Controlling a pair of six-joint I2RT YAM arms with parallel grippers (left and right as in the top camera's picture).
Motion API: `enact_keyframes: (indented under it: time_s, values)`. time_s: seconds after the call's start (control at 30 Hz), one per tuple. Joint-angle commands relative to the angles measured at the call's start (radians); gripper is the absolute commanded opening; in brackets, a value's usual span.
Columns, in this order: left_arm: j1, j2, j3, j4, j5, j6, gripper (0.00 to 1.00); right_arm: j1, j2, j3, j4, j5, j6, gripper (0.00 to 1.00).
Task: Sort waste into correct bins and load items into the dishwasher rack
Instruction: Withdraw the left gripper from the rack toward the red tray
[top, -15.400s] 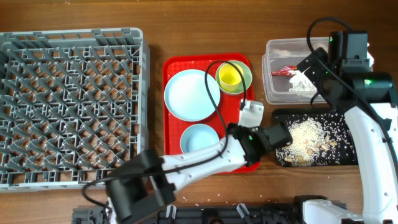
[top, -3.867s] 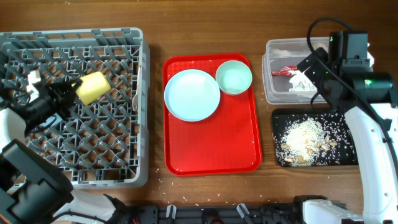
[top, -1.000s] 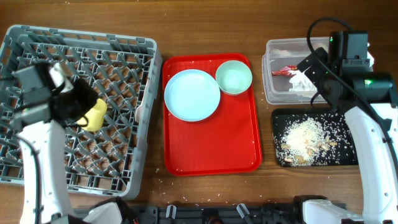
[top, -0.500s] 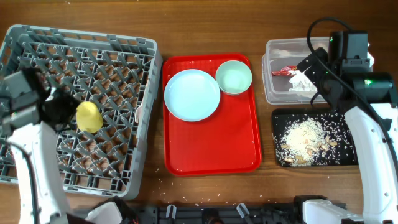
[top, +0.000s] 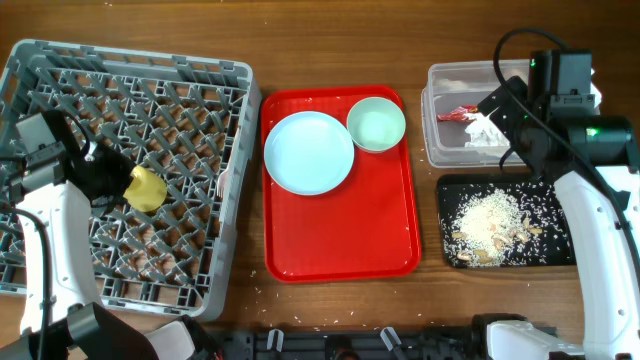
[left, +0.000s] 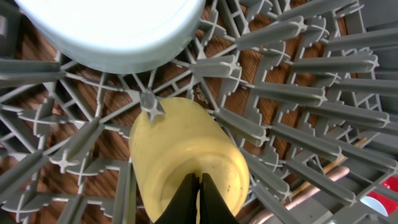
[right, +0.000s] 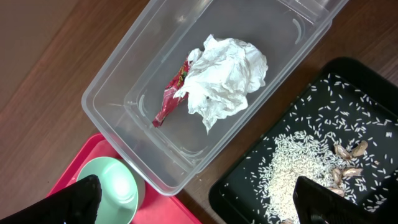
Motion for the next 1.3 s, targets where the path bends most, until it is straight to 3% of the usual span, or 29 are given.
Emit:
enact_keyframes:
  time_s: [0.0,0.17,0.23,0.3,0.33,0.37,0.47,0.53,0.6,0.67,0.83,1.0,1.1,1.27]
  values:
    - [0.020,0.023,-0.013,-0.005,-0.058,-0.010,0.04,0.000,-0.010,0.011,0.002,0.022,0.007,1.00]
    - [0.041,-0.079,0.000,-0.051,0.133,-0.005,0.04,0.000,-0.010,0.011,0.002,0.022,0.008,1.00]
    - [0.014,-0.178,0.000,-0.034,0.389,0.086,0.04,0.000,-0.010,0.011,0.002,0.022,0.007,1.00]
    - [-0.048,-0.229,0.000,0.002,0.468,0.171,0.07,0.000,-0.010,0.011,0.002,0.022,0.007,1.00]
    - [-0.125,-0.240,0.000,0.018,0.458,0.234,0.52,0.000,-0.010,0.011,0.002,0.022,0.008,1.00]
    - [-0.161,-0.237,0.000,0.018,0.452,0.248,0.64,0.000,-0.010,0.011,0.002,0.022,0.008,1.00]
    - [-0.323,-0.171,0.000,0.022,0.343,0.254,0.69,0.000,-0.010,0.011,0.002,0.022,0.008,1.00]
    - [-0.408,-0.097,0.000,0.022,0.253,0.254,0.66,0.000,-0.010,0.011,0.002,0.022,0.008,1.00]
    - [-0.461,-0.020,0.000,0.024,0.208,0.254,0.54,0.000,-0.010,0.011,0.002,0.022,0.007,1.00]
    - [-0.483,0.036,0.000,0.033,0.151,0.254,0.50,0.000,-0.010,0.011,0.002,0.022,0.008,1.00]
    - [-0.489,0.154,0.000,0.061,0.117,0.254,0.29,0.000,-0.010,0.011,0.002,0.022,0.007,1.00]
    - [-0.489,0.175,0.000,0.129,0.117,0.254,0.29,0.000,-0.010,0.011,0.002,0.022,0.008,1.00]
    - [-0.489,0.177,0.000,0.227,0.117,0.253,0.21,0.000,-0.010,0.011,0.002,0.022,0.007,1.00]
    - [-0.489,0.178,0.000,0.298,0.117,0.254,0.28,0.000,-0.010,0.011,0.002,0.022,0.007,1.00]
